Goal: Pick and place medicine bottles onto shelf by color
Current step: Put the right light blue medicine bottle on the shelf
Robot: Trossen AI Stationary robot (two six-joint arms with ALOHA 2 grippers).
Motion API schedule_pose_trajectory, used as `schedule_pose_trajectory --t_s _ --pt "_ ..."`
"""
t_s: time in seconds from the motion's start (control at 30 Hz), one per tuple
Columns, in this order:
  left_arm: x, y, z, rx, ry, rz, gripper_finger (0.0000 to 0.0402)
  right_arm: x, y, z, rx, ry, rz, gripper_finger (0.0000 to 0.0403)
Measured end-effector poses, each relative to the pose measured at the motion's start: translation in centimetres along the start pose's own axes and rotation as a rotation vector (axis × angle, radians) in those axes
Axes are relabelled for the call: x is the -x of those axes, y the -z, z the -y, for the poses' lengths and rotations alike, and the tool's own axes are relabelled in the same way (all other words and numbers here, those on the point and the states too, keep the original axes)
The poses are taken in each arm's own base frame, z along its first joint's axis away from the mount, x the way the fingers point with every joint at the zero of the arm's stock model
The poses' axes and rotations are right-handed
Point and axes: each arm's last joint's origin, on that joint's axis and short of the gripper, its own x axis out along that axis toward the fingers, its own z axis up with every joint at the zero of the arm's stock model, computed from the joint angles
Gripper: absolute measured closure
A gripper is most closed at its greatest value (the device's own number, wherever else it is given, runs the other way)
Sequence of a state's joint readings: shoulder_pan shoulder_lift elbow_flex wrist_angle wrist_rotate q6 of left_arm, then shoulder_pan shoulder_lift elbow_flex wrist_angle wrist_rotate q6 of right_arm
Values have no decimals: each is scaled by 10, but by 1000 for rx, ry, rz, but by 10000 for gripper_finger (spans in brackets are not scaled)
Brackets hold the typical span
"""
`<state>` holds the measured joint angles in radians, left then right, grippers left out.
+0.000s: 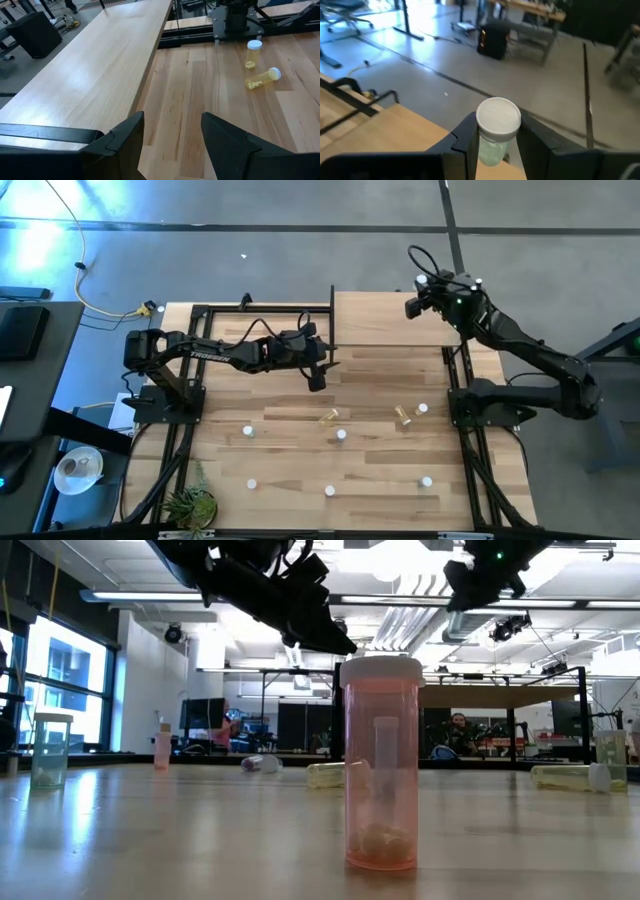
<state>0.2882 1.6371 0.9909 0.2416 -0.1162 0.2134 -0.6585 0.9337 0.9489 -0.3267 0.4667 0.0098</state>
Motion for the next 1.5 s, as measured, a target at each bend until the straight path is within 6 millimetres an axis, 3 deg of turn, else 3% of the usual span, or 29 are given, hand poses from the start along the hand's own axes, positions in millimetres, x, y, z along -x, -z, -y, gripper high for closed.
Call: schedule_pose_trajectory --t_s 0.37,0.6,0.93,1.17,1.5 --pt "0 1 0 -1 2 -6 215 -7 22 19 -95 115 -186 303" --pt "0 1 0 -1 3 -9 215 -15 52 20 -94 176 -247 304" --pt "0 1 0 -1 3 -9 215 -23 69 24 -121 281 -238 304" --pt "0 1 0 -1 3 -9 215 -27 70 24 -192 305 -193 304" --pt "0 1 0 -1 3 -9 215 -41 80 20 -115 355 -264 304"
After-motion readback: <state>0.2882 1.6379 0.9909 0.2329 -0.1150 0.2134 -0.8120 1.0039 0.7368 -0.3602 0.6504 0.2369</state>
